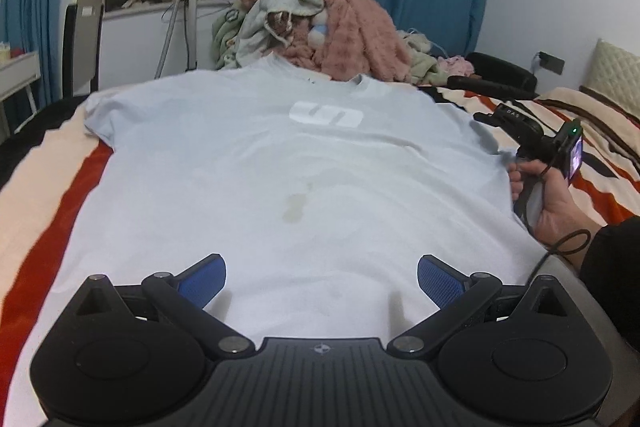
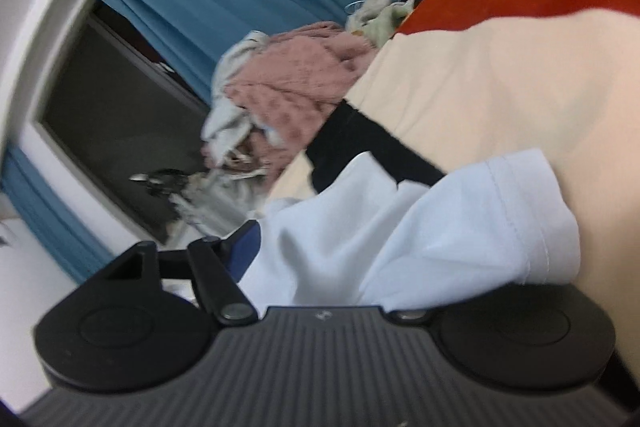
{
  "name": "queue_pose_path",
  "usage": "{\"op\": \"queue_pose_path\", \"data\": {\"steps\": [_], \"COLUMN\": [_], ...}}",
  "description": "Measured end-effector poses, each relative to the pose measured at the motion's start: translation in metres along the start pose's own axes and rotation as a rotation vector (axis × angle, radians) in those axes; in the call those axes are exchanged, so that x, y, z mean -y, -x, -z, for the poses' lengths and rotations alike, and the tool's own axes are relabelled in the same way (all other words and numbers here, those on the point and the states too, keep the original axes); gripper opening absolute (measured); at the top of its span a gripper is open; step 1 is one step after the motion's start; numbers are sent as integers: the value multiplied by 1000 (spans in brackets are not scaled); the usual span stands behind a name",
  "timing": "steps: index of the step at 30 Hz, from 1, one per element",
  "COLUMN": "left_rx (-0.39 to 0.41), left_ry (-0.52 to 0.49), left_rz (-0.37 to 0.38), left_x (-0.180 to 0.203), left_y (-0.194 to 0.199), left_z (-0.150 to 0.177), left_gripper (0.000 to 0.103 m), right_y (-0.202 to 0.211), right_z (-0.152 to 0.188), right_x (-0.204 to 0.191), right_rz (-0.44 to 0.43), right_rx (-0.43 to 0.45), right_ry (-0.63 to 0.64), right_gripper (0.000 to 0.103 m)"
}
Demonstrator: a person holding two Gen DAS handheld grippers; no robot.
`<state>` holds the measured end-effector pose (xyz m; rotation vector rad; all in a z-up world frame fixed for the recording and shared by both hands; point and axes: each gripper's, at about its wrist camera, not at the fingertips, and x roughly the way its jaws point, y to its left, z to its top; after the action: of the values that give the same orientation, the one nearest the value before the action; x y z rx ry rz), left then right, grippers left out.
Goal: Fold clothes
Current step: 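Grasp the shirt side and sleeve with the right gripper and lift, then fold the lifted side over toward the shirt center and open the right gripper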
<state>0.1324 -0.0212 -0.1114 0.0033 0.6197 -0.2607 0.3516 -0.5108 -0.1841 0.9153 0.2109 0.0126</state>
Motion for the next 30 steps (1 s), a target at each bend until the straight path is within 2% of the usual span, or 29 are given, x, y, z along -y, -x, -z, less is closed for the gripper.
{"op": "queue_pose_path", "data": {"steps": [2, 4, 5, 6, 8, 12, 13, 18, 20, 23, 30], "left_rx": [-25, -58, -78, -94, -103, -46, -30, 53, 86, 131, 188], "left_ry": [24, 52, 65, 76, 91, 74, 67, 29, 14, 22, 136], "left_rz": [-9, -12, -14, -12, 6, -19, -30, -87, -110, -130, -171], "left_x": [-5, -9, -11, -13, -16, -24, -28, -51, -59, -79, -140], "left_y": [-11, -20, -25, -28, -28, -9, -4, 24, 34, 46, 43], "left_z": [-3, -7, -9, -10, -13, -20, -21, -26, -28, -32, -36], "left_gripper": [103, 103, 103, 103, 103, 103, 103, 103, 103, 103, 103], "right_y": [-9, -17, -23, -27, -25, -7, -3, 1, -9, -37, -107], "right_z": [-8, -14, -16, -18, -23, -36, -34, -2, 22, 66, 194], "right_x": [-8, -23, -35, -46, -70, -119, -139, -240, -275, -316, -364], "right_rz": [38, 93, 152, 195, 253, 325, 356, 494, 543, 582, 557], "right_rx": [-10, -43, -66, -80, -62, 44, 72, 218, 237, 221, 47], "right_ry": [38, 158, 267, 344, 447, 575, 646, 944, 1044, 1156, 1261], "right_gripper": [67, 51, 31, 15, 11, 10, 10, 10, 10, 10, 12]}}
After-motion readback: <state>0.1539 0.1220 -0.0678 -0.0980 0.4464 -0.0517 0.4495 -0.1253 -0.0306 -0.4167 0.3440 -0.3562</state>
